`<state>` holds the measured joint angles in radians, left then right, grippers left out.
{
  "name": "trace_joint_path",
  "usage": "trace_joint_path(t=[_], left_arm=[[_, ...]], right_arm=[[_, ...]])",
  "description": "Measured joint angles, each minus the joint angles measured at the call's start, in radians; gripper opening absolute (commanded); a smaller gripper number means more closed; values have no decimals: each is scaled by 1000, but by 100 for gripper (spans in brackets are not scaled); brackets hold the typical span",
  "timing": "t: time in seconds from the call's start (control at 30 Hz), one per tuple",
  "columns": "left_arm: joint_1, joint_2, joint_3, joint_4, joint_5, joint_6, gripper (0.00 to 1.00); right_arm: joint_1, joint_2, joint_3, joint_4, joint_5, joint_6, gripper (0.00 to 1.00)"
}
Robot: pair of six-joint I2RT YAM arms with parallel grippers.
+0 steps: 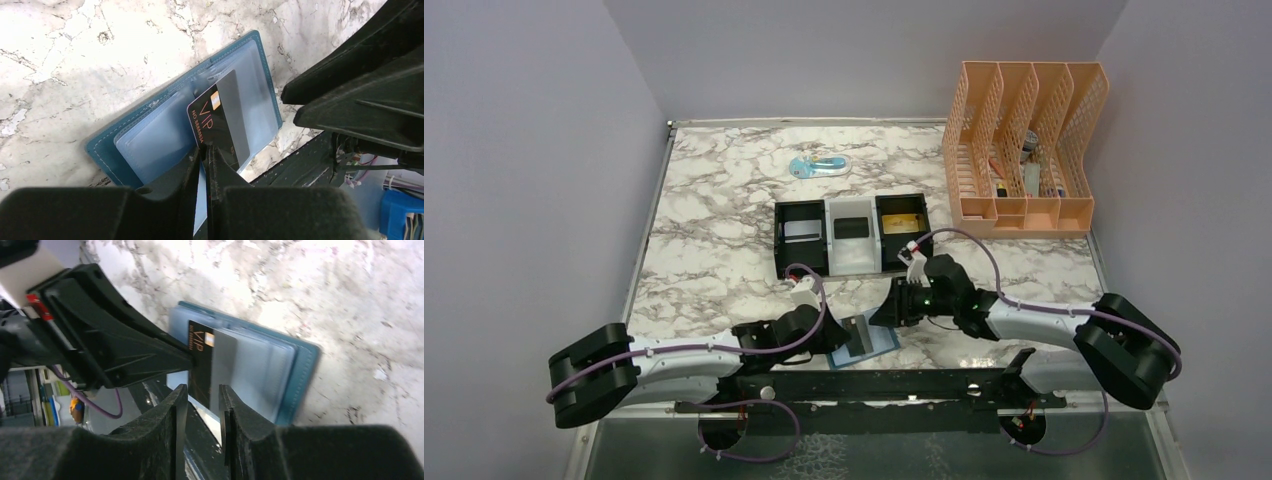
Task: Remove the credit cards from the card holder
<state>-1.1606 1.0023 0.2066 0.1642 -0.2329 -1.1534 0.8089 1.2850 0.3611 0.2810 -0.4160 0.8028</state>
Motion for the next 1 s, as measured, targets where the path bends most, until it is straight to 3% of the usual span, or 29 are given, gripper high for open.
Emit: trace_joint_path(t=[0.23,0.5,1.0], left_arm=[[0,8,0,19,0,-1,17],[0,35,-10,80,2,-8,33],[0,92,-65,232,5,-99,33]], right_arm=[[17,64,57,9,-25,-8,32],[17,177,47,50,-22,17,32],[17,175,-24,174,1,89,31]])
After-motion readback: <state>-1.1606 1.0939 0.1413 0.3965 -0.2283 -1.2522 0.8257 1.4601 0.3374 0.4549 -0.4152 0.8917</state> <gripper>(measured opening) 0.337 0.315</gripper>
